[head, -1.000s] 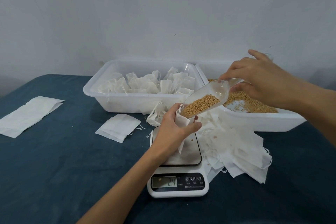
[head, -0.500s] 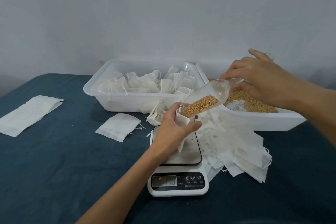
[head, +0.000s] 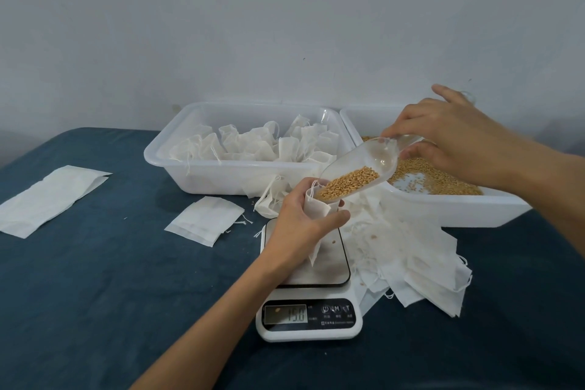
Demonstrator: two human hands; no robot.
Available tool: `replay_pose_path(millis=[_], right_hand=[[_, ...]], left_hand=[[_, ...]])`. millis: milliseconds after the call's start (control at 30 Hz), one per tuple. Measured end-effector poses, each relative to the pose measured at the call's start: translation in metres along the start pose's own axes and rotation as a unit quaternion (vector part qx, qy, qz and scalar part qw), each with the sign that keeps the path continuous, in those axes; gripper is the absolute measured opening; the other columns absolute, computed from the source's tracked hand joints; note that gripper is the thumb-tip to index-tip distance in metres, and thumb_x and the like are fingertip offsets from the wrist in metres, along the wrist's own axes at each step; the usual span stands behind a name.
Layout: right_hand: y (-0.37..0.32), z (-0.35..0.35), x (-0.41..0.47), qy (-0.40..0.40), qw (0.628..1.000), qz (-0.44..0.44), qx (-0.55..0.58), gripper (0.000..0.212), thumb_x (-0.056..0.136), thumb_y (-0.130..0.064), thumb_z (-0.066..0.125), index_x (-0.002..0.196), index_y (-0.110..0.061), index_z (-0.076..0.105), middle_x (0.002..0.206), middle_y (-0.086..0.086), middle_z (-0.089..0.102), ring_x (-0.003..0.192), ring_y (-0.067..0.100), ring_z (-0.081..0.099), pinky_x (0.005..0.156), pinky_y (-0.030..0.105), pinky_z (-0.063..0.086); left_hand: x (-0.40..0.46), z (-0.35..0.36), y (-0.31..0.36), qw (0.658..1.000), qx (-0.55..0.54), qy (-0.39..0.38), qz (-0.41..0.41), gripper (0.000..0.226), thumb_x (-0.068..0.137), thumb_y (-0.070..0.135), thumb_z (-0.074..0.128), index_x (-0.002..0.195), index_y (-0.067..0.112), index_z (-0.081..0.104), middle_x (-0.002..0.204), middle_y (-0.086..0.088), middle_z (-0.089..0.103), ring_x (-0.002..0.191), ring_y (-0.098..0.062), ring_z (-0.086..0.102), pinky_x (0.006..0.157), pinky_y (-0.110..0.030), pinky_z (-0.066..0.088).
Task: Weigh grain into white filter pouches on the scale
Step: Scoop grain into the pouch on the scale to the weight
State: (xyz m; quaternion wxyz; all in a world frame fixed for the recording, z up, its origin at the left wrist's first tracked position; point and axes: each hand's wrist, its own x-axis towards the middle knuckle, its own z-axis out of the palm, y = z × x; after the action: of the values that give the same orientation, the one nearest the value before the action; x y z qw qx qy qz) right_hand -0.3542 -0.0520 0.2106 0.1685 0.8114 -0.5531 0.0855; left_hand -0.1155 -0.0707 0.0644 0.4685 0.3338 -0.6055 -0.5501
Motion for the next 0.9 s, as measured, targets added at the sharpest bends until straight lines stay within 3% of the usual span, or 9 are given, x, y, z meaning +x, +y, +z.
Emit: replay_pose_path(millis=[467,900], right_hand=[[0.0015,0.0013,0.0001,0.008,1.0,-0.006,-0.003,0.035,0.09,-0.022,0.073,0.124,-0.027,0.069,0.112,-0.004,0.067,0.115,0.023,0.059,0.124,0.048,0.008],[0.0015,-0.0014,0.0021,0.006,1.0,-0.004,-0.005,0.037,0.09,-0.024,0.072,0.127,-0.027,0.068,0.115,-0.003,0.066,0.117,0.023,0.058,0.124,0.048,0.006]], left_hand=[[0.0007,-0.0002,-0.0005,1.0,0.008,0.003,-0.005,0.048,0.074,0.022,0.082,0.118,0.025,0.063,0.108,0.002,0.079,0.099,-0.01,0.075,0.083,-0.017,0.052],[0.001,-0.002,-0.0002,1.0,0.02,0.003,-0.005,0.045,0.075,0.024,0.083,0.116,0.028,0.064,0.108,0.003,0.079,0.102,-0.012,0.075,0.091,-0.03,0.054]])
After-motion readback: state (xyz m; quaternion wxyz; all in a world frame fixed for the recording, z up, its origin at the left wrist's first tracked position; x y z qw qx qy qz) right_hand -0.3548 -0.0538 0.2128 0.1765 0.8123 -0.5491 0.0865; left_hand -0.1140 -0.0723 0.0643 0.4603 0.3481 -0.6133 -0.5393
